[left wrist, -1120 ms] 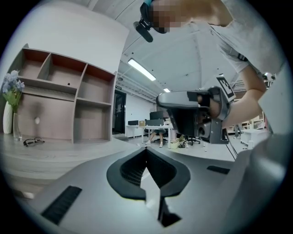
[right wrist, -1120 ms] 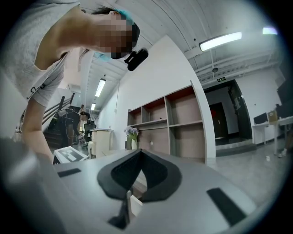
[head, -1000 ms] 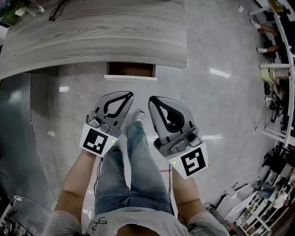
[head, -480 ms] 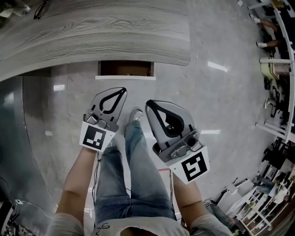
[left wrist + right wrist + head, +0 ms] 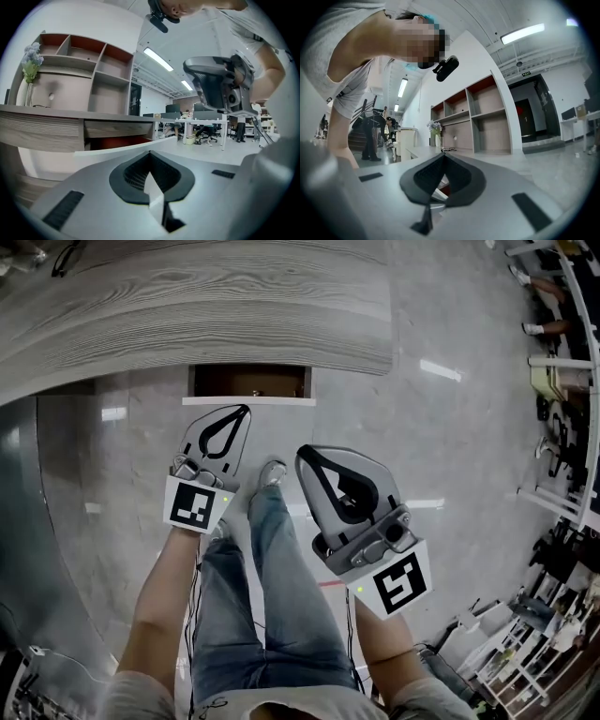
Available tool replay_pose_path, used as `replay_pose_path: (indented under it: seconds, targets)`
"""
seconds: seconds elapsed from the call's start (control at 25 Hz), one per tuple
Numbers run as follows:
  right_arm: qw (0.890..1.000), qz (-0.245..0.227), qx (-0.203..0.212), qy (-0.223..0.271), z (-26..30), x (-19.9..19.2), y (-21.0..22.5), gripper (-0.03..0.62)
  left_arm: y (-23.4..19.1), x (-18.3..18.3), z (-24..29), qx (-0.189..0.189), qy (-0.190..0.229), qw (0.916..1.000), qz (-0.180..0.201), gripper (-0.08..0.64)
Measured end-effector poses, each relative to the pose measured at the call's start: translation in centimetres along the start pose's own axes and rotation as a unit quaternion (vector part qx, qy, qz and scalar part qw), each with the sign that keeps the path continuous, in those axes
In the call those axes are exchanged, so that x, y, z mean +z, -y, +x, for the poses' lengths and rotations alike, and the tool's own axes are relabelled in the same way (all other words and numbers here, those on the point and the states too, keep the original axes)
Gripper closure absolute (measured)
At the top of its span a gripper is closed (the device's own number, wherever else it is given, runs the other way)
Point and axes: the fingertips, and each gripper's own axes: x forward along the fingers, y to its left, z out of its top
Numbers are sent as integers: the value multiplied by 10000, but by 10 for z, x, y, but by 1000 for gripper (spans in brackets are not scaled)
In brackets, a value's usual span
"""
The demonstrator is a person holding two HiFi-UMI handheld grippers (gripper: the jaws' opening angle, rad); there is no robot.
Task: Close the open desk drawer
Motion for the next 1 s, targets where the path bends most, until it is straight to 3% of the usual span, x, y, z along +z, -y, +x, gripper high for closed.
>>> replay_pose_path:
  seconds: [1.0]
  targets:
    - [9999,10,-100,-31,-5,0,22,584,-25,11,35,435,13,9990,-126,552]
